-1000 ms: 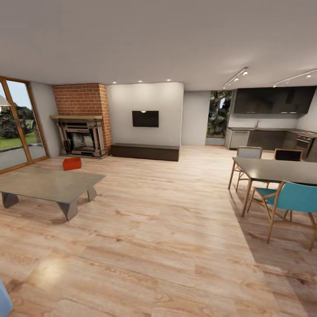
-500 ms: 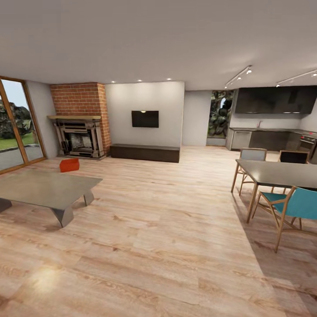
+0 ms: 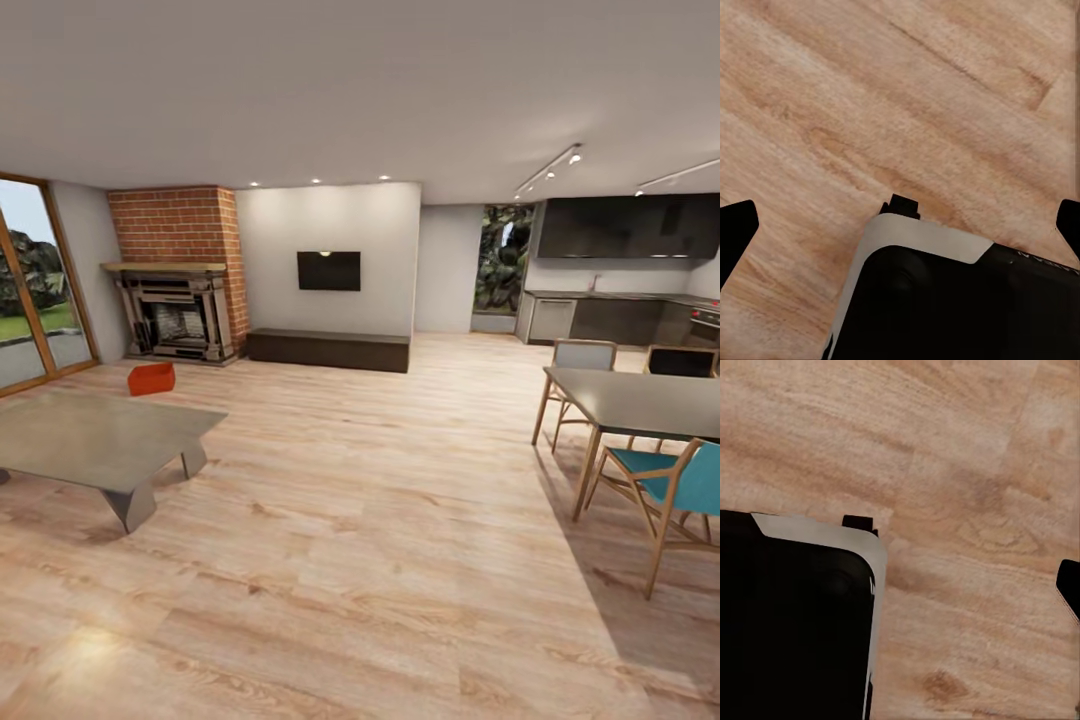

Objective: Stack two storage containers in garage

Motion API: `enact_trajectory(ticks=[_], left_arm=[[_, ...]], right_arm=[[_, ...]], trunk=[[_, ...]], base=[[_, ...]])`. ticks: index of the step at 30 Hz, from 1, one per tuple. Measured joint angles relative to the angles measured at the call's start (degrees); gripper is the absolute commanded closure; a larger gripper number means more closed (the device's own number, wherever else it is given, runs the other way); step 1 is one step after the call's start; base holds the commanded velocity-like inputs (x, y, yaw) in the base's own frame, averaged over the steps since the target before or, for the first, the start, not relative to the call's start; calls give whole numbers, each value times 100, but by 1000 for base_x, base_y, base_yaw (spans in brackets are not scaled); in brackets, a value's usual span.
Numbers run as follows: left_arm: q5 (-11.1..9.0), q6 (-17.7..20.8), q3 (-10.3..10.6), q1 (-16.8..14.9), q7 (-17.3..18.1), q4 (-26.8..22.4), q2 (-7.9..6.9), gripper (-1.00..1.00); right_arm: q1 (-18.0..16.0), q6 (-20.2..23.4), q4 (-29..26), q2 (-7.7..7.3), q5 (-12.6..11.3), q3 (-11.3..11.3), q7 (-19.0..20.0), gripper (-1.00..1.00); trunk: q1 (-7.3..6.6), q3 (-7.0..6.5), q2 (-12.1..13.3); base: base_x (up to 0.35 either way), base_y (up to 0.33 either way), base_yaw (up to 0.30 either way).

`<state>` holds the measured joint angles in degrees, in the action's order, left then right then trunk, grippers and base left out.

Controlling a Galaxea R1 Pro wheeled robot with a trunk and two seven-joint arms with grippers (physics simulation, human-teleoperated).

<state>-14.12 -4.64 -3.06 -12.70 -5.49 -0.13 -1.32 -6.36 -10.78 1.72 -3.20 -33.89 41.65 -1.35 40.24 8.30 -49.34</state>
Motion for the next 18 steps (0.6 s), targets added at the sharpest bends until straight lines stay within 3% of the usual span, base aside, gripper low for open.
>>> enact_trajectory(ticks=[18], left_arm=[[-5, -17, 0, 0, 0, 0, 0, -100]], right_arm=[[0, 2, 0, 0, 1, 0, 0, -100]], trunk=[[0, 0, 0]], base=[[323, 0, 0]])
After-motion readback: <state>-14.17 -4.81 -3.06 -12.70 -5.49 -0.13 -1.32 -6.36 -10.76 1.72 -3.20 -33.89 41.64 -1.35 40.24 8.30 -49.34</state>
